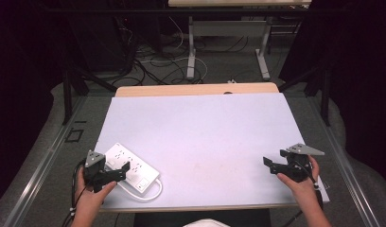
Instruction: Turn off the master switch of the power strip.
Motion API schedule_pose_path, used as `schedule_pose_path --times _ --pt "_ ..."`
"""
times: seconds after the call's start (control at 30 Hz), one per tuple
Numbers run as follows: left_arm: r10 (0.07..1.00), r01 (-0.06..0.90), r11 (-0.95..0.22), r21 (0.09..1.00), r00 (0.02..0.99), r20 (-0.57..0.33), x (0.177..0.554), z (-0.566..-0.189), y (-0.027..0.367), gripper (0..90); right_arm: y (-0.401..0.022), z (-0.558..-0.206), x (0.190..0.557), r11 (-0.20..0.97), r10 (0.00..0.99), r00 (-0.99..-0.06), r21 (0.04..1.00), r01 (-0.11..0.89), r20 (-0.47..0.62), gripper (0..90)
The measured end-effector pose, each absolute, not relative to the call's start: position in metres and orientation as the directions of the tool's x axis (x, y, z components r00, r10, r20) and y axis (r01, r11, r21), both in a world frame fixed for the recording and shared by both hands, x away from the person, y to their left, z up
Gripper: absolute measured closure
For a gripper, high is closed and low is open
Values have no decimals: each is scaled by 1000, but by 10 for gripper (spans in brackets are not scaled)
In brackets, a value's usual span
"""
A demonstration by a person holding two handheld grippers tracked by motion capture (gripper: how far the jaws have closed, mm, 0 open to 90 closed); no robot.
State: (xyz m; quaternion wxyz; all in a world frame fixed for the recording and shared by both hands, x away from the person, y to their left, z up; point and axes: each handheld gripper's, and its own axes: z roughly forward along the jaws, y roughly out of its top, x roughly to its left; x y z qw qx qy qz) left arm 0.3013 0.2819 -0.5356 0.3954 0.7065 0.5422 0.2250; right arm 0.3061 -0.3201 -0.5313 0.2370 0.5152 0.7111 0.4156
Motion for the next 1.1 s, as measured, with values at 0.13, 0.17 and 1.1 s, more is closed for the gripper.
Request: schedule_pose_path --times 0.13,0.17,1.1 --pt "942 591 -98 801 315 -117 301 -535 281 5 -328 -538 300 122 937 -340 839 530 78 217" --pt "939 589 -110 801 325 -110 300 -534 281 5 -329 -540 300 119 940 -333 841 528 77 212" --pt "949 610 -112 784 300 -98 299 -532 287 25 -328 -547 300 142 929 -361 829 541 76 202"
